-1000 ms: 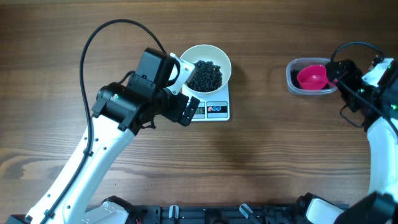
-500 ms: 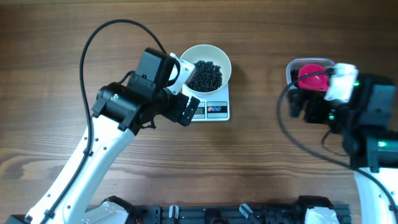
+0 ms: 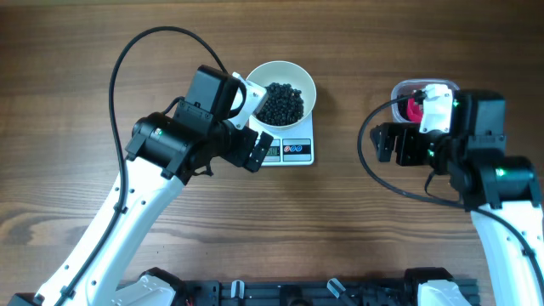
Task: Scoop item into bowl and weigh 150g on scale
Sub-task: 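Open the right gripper to release the scoop and withdraw toward the front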
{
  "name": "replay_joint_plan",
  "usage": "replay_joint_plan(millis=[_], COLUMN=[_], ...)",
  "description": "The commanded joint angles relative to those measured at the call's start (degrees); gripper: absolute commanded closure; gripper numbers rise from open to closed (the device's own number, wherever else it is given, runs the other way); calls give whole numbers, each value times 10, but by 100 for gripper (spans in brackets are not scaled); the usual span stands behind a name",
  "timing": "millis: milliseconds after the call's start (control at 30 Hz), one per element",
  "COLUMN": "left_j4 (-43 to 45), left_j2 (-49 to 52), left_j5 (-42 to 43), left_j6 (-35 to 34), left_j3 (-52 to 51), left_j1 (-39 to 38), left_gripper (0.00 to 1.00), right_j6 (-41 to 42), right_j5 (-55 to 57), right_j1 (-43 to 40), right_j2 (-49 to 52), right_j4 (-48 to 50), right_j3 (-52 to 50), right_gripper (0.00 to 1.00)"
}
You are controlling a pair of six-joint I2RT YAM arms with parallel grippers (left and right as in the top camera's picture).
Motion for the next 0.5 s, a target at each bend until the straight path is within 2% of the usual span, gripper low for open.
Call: replay_joint_plan(millis=[0,67,100,133,200,300,467], left_j4=[1,1,1,1,1,1,1], left_j2=[-3,-3,-3,-3,-3,-3,-3], left_j5=[-3,-3,-3,-3,-3,-3,-3], left_j6=[-1,-1,-1,-2,-1,-2,-1], left_j3=[-2,-2,-2,-2,-2,-2,-2], left_j1=[2,2,2,2,2,2,2], left_gripper=[0,0,0,0,0,0,0], right_j6=[2,-24,-84,-180,-272,-282,-283], right_j5=[5,-14,-47,-92,-130,-133,-72], right_j1=[3,3,3,3,3,3,3], right_j2=[32,39,36,23,-29,-179,-476], right_j4=[2,22,37,53,65,119,289], right_j3=[14,14,14,11,-5,-101,-375], right_gripper=[0,0,0,0,0,0,0])
